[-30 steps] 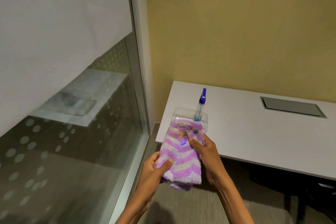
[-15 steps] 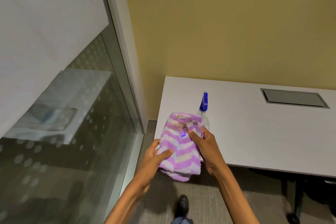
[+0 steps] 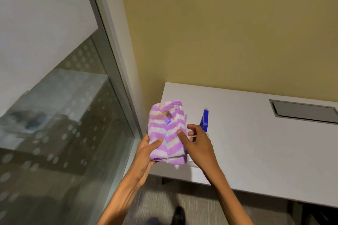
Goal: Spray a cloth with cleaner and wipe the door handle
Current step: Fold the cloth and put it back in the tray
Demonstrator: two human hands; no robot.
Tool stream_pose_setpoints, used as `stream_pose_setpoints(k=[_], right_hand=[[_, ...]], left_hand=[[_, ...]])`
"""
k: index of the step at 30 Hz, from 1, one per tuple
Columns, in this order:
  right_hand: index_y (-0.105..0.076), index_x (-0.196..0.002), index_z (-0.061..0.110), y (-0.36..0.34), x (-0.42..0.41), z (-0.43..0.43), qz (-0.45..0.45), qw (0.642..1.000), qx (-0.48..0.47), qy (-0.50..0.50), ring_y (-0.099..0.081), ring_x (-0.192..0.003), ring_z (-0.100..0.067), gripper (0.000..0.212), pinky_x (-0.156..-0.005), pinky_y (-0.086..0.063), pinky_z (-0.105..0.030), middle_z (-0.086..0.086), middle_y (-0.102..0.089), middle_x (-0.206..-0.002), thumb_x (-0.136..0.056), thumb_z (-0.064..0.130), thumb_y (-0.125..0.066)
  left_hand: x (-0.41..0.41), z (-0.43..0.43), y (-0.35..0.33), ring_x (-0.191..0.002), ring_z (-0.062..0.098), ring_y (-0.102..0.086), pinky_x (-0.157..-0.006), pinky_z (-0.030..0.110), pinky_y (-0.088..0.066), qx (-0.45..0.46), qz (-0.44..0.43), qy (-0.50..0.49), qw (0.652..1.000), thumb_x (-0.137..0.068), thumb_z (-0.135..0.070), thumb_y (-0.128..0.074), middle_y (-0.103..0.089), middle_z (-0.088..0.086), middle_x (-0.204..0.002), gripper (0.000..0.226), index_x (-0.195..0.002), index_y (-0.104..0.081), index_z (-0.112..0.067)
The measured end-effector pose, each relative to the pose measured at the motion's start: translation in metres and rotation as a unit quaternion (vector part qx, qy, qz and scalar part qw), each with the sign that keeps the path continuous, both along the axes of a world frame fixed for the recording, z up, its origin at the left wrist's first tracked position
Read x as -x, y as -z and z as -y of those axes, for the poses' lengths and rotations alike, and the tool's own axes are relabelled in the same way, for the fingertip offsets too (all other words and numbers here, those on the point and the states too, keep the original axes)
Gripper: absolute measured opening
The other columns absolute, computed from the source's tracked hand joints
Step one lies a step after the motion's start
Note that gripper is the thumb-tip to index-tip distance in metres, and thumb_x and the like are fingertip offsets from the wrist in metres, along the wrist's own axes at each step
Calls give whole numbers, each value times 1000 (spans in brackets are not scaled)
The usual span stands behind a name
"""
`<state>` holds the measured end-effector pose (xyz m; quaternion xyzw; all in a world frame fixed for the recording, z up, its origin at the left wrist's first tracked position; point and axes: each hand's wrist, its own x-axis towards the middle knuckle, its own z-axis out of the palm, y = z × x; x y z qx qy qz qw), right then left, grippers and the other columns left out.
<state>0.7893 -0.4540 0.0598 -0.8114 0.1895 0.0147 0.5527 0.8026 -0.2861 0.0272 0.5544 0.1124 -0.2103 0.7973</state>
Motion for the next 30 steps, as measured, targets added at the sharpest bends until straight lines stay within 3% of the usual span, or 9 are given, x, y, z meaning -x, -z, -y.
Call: stream_pose_setpoints(k=[2,4,7,12,15,19,23,26,30], right_hand=[[-48,-126,23,2,-4,3,-37,999,-16,-10,-63,-98,-11,53,-79,-56,-25,5,-58,-113,-86,56,-61],[-47,-126,22,6,-7,4,-87,989,-113,-30,-68,-97,-13,56,-78,-61,-30,4,-62,-110,-85,58,-60],[-45,-126,25,13,-11,7,-139,966,-216,-41,-69,-91,-8,54,-66,-60,-21,9,-65,-106,-85,55,-62],[-58,-124,19,47,-16,7,-132,944,-300,30,-73,-98,-17,45,-85,-60,-37,-1,-73,-112,-86,40,-70],[-60,-120,15,66,-23,2,-83,955,-265,107,-74,-86,-9,38,-67,-60,-23,3,-73,-103,-87,32,-70],[-56,-126,10,97,-35,-2,-76,966,-174,174,-69,-99,-19,39,-80,-60,-31,-8,-68,-115,-93,28,-65],[-57,-126,8,126,-43,-8,-87,969,-112,203,-66,-100,-19,37,-78,-59,-27,-10,-67,-118,-94,28,-62],[-59,-125,7,143,-46,-14,-87,969,-69,218,-67,-107,-26,37,-90,-57,-37,-12,-68,-117,-94,26,-63],[-62,-121,7,156,-50,-20,-71,969,-16,236,-69,-102,-28,33,-81,-51,-26,-11,-71,-112,-95,26,-62]], left_hand=[[-7,1,2,-114,27,-69,-79,35,-63,21,-17,-3,1000,-74,-27,-72,-71,7,-124,63,-135,-54,-23],[-15,0,6,-114,28,-68,-87,41,-60,46,-42,-8,998,-72,-24,-71,-71,8,-124,63,-134,-56,-21],[-23,-1,15,-110,27,-71,-89,43,-59,76,-71,-5,995,-71,-18,-71,-73,8,-120,60,-129,-59,-19],[-33,4,36,-101,25,-74,-73,37,-64,73,-102,37,991,-78,-16,-67,-77,7,-108,48,-125,-58,-19],[-43,10,45,-111,26,-70,-84,38,-62,-31,-63,71,995,-86,-26,-66,-71,8,-122,47,-131,-53,-24],[-56,17,63,-111,19,-68,-74,23,-61,-141,-5,95,985,-96,-20,-61,-63,6,-129,38,-131,-46,-22],[-67,26,85,-123,29,-60,-91,40,-60,-238,35,91,966,-95,-10,-64,-57,12,-135,52,-141,-41,-14],[-73,32,100,-122,31,-60,-95,48,-58,-294,65,93,949,-91,-9,-69,-58,15,-133,57,-142,-42,-10],[-78,38,124,-124,33,-59,-104,54,-51,-339,101,113,928,-90,-9,-69,-59,17,-135,53,-138,-46,-8]])
